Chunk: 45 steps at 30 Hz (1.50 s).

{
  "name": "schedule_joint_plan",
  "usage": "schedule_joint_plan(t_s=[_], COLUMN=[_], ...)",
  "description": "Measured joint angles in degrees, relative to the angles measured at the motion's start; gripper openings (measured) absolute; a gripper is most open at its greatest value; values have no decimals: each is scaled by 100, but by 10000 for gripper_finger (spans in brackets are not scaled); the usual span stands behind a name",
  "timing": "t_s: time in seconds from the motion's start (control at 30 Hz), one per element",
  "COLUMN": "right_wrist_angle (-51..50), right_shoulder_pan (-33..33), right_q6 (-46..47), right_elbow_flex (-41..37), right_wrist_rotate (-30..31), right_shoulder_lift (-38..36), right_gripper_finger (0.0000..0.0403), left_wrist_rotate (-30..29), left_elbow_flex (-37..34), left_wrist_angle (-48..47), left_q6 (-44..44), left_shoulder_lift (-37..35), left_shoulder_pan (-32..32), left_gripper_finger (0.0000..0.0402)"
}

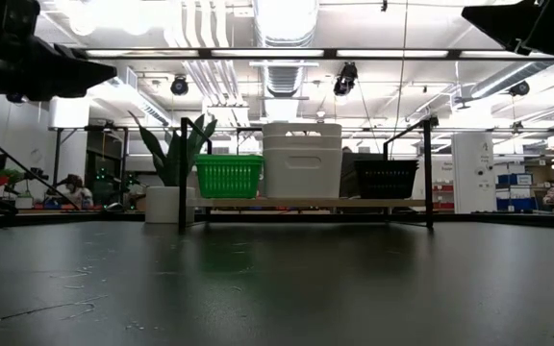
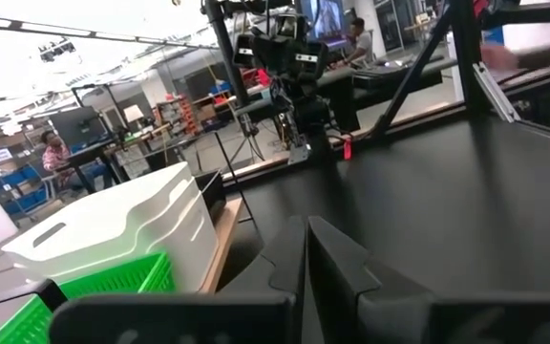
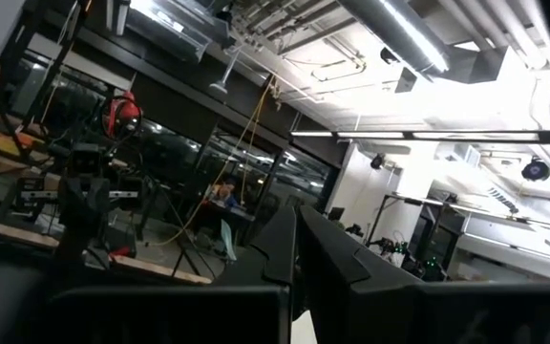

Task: Stack baskets on shelf by color
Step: Return to Home Position

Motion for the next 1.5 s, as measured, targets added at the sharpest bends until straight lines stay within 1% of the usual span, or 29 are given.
schedule_joint_plan(t_s=[0.77,1.5], right_wrist_angle=[2,2], right_shoulder_pan=[-2,0], right_q6=[-2,-2], right_elbow_flex=[0,2], right_wrist_rotate=[0,0], right_shoulder_lift=[0,0], right_gripper_finger=[9,9], left_wrist_rotate=[0,2], left_elbow_flex=[0,0], left_wrist_angle=[2,0], left_q6=[-2,0], left_shoulder_lift=[344,346], left_shoulder_pan=[0,0], left_gripper_finger=[0,0])
